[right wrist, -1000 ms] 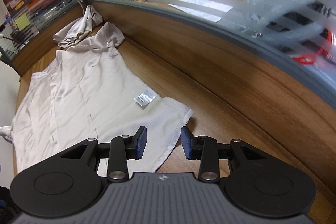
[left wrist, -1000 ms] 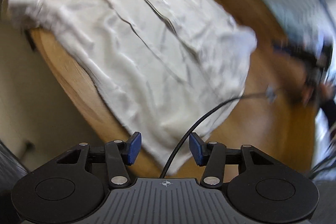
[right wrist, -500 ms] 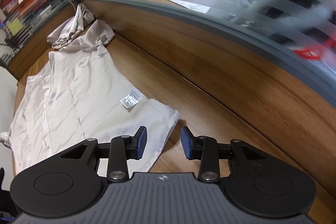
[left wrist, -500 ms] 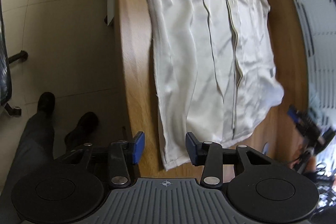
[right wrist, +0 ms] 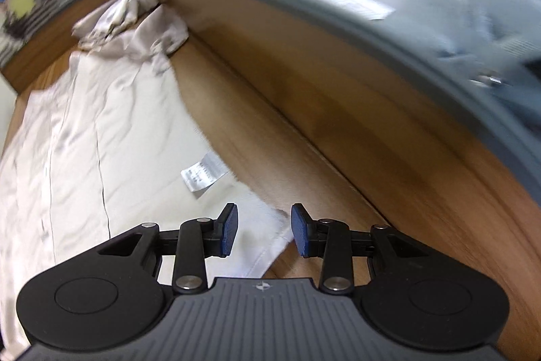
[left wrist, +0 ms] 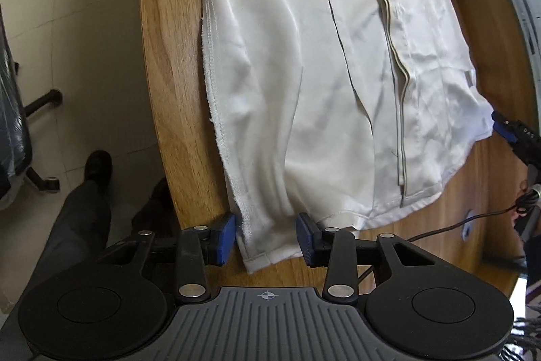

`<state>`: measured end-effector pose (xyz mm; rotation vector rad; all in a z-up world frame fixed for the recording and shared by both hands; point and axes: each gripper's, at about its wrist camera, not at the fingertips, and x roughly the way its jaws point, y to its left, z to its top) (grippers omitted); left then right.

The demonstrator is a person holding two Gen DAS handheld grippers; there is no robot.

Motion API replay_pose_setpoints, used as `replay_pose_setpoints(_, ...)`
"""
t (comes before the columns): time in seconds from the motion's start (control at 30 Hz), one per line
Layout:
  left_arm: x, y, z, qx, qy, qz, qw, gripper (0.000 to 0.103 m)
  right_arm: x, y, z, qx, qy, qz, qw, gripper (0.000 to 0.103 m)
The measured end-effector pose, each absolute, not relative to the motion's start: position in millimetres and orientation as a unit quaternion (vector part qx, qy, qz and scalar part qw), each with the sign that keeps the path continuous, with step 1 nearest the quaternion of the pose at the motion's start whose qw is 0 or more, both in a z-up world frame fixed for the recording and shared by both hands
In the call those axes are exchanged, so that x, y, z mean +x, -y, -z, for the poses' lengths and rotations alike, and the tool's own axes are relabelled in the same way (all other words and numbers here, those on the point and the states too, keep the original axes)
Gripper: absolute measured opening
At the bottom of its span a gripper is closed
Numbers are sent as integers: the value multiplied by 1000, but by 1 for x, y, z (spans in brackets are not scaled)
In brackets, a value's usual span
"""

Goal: Fold clothes
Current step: 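Grasp the shirt hem with the right tool while the left tool grasps the side seam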

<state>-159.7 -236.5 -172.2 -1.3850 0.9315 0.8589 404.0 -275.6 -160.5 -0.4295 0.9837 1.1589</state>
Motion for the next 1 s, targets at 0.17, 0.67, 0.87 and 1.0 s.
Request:
replay_pose_setpoints(0.17, -158, 240, 172, -593, -390, -396, 583, 41, 392, 263, 170, -253, -427, -540, 680, 40)
replay_pose_setpoints(0.67, -176, 235, 167, -575, -433, -406, 563, 3, 382, 261, 149, -336, -360, -540, 683, 3)
replay_pose_setpoints(0.87, -174, 236, 161, -572, -460, -372, 568, 3, 392, 263, 137, -343, -368, -517, 693, 3)
replay_pose_setpoints(1.0, -165, 240, 164, -559, -494, -329, 579, 3, 390, 268, 128, -345, -376, -493, 704, 3)
